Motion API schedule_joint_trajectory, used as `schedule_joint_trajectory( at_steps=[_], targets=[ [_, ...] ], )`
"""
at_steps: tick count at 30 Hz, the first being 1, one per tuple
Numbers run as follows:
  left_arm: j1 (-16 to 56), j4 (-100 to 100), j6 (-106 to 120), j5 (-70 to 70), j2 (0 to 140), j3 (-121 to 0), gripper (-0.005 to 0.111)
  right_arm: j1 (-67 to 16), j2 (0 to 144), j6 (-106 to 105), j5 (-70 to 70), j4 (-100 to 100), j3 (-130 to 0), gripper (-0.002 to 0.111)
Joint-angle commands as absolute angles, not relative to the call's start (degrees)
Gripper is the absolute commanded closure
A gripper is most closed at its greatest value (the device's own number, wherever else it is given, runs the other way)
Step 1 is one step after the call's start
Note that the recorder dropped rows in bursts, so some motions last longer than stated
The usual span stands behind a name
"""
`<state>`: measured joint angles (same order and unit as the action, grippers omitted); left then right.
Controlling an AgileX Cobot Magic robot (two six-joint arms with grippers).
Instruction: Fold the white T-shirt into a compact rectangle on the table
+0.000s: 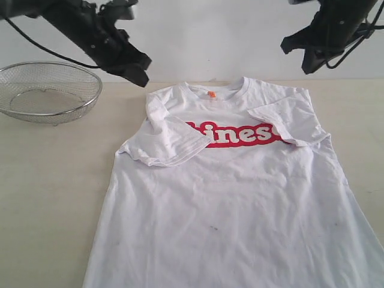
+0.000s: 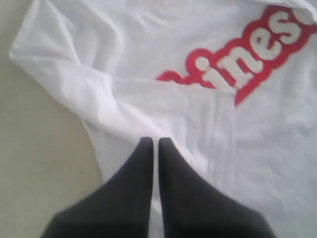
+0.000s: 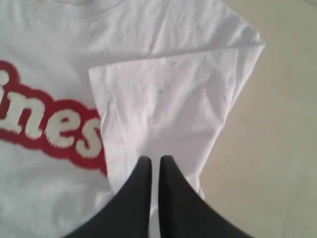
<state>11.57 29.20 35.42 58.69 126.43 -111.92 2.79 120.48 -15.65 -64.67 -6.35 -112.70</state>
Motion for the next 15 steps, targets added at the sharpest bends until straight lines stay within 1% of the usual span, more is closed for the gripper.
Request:
schedule_joint_trajectory(
  at_steps=[1,4,7,12,15],
  targets=[
    [9.72,30.79,33.95,66.89,119.82,-105.29,0.102,3.02,111.04,-13.78,-67.07,-5.67,-102.15,0.109],
    [9.74,30.52,33.95,65.93,114.32,-97.58,0.102,3.02,101.47,-11.81,-62.9,-5.67,-89.99,0.109],
    [9.74,30.63,33.82,60.82,107.75,-86.85,0.102,3.02,91.7,-9.76,-57.21,-6.37,-76.09,0.109],
    [9.74,31.44,33.58,44.24,93.02,-65.08,0.102,2.9,77.14,-5.86,-48.18,-9.88,-55.71,0.109],
    [9.74,36.23,33.01,33.83,84.63,-50.82,0.102,2.9,71.59,-4.82,-43.75,-10.09,-45.25,0.109]
  ],
)
